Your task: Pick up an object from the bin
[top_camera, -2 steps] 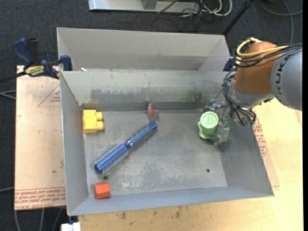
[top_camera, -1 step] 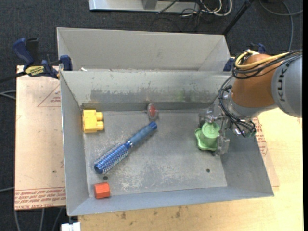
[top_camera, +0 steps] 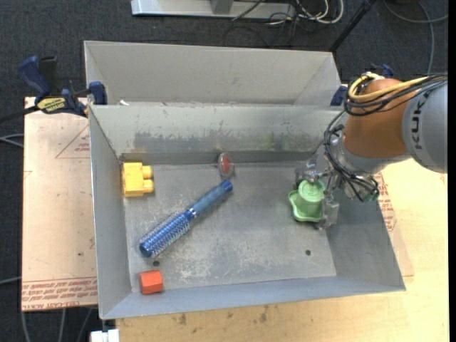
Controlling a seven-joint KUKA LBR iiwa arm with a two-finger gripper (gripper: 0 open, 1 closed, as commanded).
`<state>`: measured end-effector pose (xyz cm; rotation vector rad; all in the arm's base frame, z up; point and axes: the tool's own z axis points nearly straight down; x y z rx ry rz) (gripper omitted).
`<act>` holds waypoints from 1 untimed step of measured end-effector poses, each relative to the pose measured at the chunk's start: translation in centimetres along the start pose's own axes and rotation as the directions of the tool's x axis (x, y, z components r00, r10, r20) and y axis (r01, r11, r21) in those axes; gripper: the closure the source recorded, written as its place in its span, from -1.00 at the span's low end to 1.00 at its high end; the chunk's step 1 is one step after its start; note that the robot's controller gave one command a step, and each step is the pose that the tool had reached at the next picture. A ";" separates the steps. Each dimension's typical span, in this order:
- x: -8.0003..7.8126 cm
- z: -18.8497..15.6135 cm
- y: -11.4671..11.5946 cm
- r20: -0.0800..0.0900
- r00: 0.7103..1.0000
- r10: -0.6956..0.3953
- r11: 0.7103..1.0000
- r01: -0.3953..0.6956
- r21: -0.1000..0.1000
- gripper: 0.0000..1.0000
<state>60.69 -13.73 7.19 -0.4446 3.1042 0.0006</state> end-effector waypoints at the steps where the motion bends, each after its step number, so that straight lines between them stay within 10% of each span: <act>1: 0.7 -18.5 1.5 0.004 0.964 -0.267 0.964 0.267 0.005 1.00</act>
Offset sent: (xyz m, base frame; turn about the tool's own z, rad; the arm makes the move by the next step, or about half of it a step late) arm -0.0144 0.0115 0.1802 -0.2716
